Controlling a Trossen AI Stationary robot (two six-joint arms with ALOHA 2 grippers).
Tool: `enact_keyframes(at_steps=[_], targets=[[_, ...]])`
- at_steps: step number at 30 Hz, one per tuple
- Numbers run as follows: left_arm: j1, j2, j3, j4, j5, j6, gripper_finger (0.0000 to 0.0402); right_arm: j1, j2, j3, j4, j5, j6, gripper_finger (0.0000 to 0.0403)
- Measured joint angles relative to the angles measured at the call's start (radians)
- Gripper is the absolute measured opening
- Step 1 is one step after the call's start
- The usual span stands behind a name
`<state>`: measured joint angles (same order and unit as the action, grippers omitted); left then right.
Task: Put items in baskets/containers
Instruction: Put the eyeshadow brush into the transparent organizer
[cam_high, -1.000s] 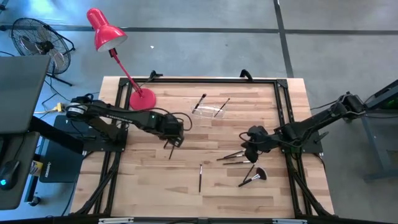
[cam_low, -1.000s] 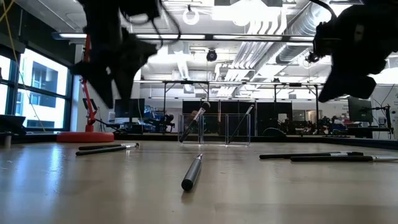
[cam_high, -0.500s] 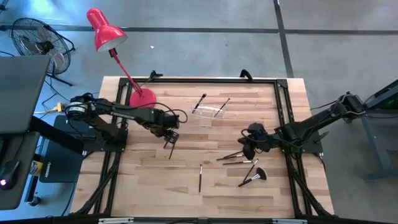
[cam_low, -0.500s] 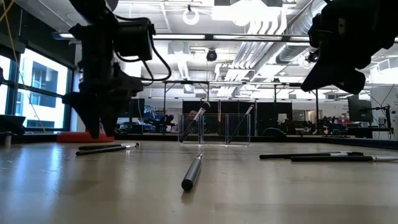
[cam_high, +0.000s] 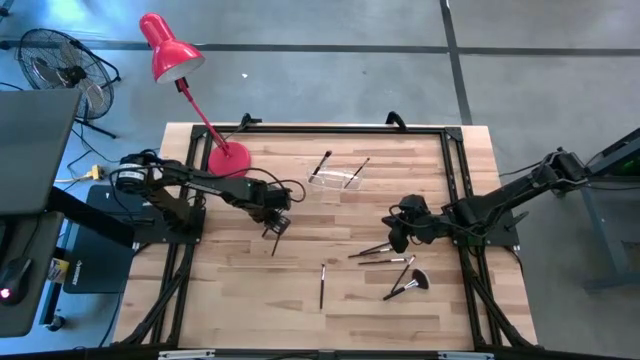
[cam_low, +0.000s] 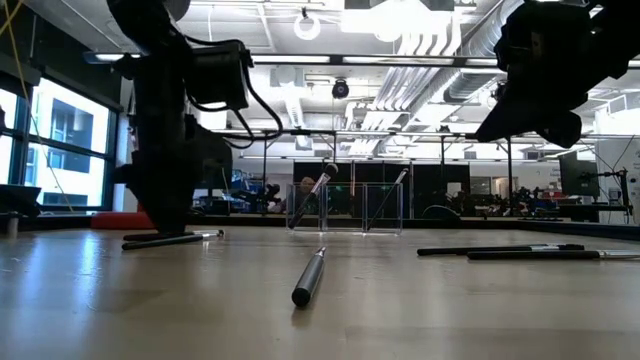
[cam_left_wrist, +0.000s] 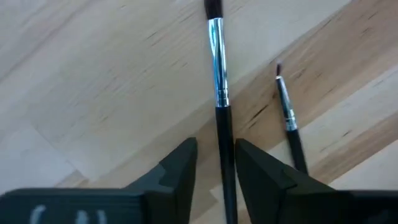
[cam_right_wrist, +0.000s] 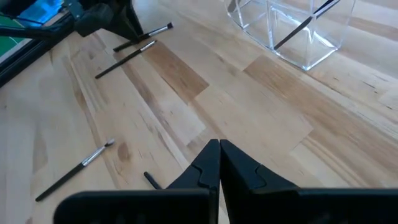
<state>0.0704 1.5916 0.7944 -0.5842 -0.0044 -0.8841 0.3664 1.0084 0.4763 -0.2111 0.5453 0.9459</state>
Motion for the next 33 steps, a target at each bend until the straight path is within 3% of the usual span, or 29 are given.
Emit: enact_keyframes(at_steps=[8, 12, 17, 33], targets=[[-0.026, 0.031, 0.024, -0.006, -0.036, 0.098, 0.0013, 0.000, 0.000, 0.000, 0.012, 0.001, 0.000, 0.0003], [-0.050, 0.033, 0.068, -0.015, -0.072, 0.192, 0.0017, 0.000, 0.000, 0.000, 0.016, 0.006, -0.002, 0.0002], [-0.085, 0.032, 0.107, 0.108, -0.084, 0.245, 0.0008, 0.000, 0.000, 0.000, 0.022, 0.006, -0.003, 0.0002], [-0.123, 0.018, 0.105, 0.266, -0.105, 0.252, 0.0005, 0.000, 0.000, 0.000, 0.041, 0.005, -0.003, 0.0003]])
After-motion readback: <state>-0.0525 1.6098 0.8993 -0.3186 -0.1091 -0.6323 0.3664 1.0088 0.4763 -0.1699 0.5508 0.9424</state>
